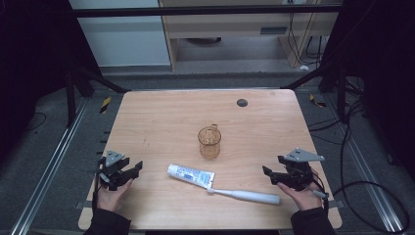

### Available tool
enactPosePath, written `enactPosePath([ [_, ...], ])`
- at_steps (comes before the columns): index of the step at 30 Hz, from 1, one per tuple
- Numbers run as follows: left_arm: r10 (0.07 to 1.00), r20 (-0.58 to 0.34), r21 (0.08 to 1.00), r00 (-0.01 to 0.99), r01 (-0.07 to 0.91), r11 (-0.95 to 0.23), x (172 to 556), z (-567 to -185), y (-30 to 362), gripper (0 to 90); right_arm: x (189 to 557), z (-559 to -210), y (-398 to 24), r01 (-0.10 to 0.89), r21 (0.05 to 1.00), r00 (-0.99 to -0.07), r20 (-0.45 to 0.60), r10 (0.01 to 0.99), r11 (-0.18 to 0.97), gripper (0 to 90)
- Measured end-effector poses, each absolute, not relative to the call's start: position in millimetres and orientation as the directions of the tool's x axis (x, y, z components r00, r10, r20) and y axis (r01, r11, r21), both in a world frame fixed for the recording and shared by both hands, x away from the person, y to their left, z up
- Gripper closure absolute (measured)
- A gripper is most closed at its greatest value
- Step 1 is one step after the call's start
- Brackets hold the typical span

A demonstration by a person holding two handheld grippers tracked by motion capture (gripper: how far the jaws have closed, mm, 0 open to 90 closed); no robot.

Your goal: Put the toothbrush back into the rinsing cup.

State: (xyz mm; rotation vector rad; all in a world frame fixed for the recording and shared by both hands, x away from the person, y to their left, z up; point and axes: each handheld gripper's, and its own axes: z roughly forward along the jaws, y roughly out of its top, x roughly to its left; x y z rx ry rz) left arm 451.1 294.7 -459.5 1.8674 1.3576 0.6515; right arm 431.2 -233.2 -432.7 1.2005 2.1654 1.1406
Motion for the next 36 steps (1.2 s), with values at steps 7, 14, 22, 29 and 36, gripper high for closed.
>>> enactPosePath([
  [7,0.945,-0.03,0.789,0.326,0.588,-0.178,451,-459,294,35.5,428,-425,-217,0.487,0.793,-0.611,0.012,0.791,0.365,30.6],
  [14,0.944,-0.038,0.791,0.327,0.588,-0.172,452,-458,294,33.2,428,-423,-210,0.484,0.77,-0.645,-0.008,0.764,0.417,33.4],
  [22,0.944,-0.042,0.787,0.328,0.593,-0.171,452,-459,294,31.4,425,-420,-199,0.472,0.74,-0.688,-0.031,0.725,0.479,36.2],
  [29,0.941,-0.042,0.783,0.335,0.597,-0.177,453,-460,294,31.1,427,-422,-189,0.472,0.716,-0.713,-0.033,0.7,0.514,38.8],
  [36,0.939,-0.043,0.779,0.34,0.6,-0.181,454,-461,293,30.9,431,-419,-180,0.458,0.704,-0.74,-0.038,0.672,0.543,42.0],
])
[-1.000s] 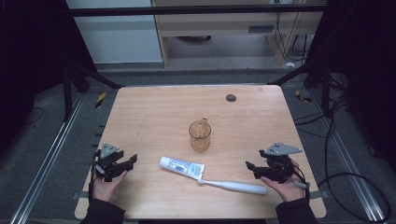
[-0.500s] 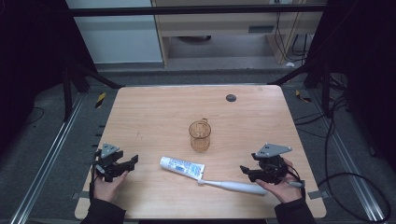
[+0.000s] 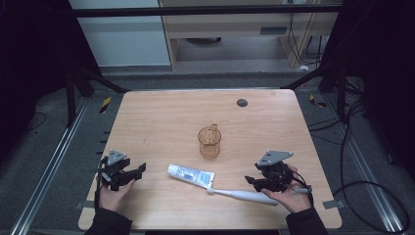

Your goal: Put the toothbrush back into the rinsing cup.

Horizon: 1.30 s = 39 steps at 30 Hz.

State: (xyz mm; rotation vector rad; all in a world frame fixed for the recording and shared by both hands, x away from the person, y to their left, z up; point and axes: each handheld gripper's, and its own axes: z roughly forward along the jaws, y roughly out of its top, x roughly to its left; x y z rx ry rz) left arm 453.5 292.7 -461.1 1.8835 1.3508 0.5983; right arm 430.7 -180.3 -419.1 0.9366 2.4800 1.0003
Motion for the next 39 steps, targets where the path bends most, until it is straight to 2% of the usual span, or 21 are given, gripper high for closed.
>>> enactPosePath([
  [11,0.937,-0.044,0.775,0.345,0.604,-0.186,455,-463,292,30.6,434,-416,-168,0.435,0.686,-0.774,-0.046,0.632,0.583,44.6],
  [29,0.935,-0.039,0.77,0.354,0.607,-0.197,455,-464,291,30.6,436,-422,-149,0.409,0.581,-0.841,-0.059,0.538,0.704,50.2],
  [30,0.935,-0.04,0.77,0.354,0.607,-0.197,455,-464,291,30.5,435,-424,-148,0.407,0.578,-0.846,-0.054,0.531,0.707,53.0],
  [39,0.934,-0.038,0.767,0.354,0.61,-0.2,455,-465,291,30.5,433,-430,-144,0.396,0.525,-0.87,-0.047,0.491,0.753,56.7],
])
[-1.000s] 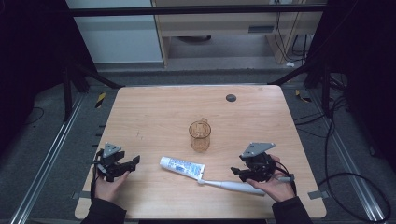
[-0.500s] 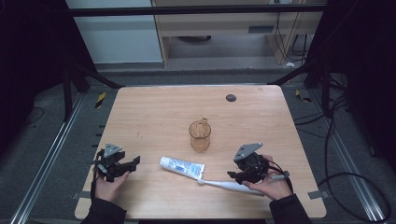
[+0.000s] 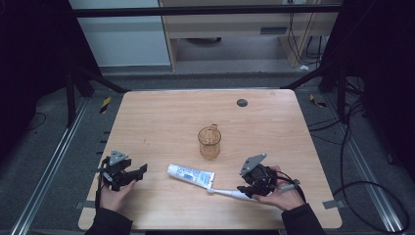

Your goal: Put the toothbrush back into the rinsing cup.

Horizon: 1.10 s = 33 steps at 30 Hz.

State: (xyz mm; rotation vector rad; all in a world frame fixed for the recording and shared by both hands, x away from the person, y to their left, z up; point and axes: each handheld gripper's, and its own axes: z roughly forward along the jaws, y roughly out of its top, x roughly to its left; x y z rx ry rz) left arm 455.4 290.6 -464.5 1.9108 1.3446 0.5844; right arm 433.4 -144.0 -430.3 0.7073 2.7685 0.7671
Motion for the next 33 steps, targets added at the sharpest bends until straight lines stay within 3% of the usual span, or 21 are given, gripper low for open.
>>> enactPosePath([
  [33,0.933,-0.034,0.761,0.359,0.614,-0.209,456,-465,290,30.1,435,-452,-125,0.367,0.384,-0.913,-0.029,0.408,0.848,59.9],
])
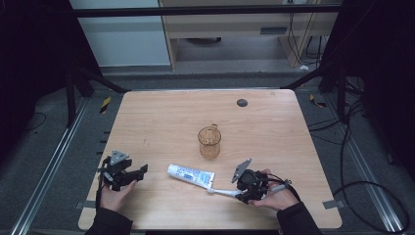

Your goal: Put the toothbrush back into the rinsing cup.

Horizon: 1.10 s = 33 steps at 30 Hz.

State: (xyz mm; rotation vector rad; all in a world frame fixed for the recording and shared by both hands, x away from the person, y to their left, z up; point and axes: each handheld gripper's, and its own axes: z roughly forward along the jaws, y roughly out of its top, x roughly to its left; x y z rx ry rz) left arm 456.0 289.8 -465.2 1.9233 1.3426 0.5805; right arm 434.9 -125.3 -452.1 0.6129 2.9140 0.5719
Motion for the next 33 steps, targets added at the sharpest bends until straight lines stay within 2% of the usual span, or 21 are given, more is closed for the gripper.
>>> enactPosePath([
  [33,0.931,-0.032,0.757,0.363,0.617,-0.215,456,-466,289,30.1,440,-471,-129,0.363,0.325,-0.922,-0.008,0.387,0.873,61.7],
])
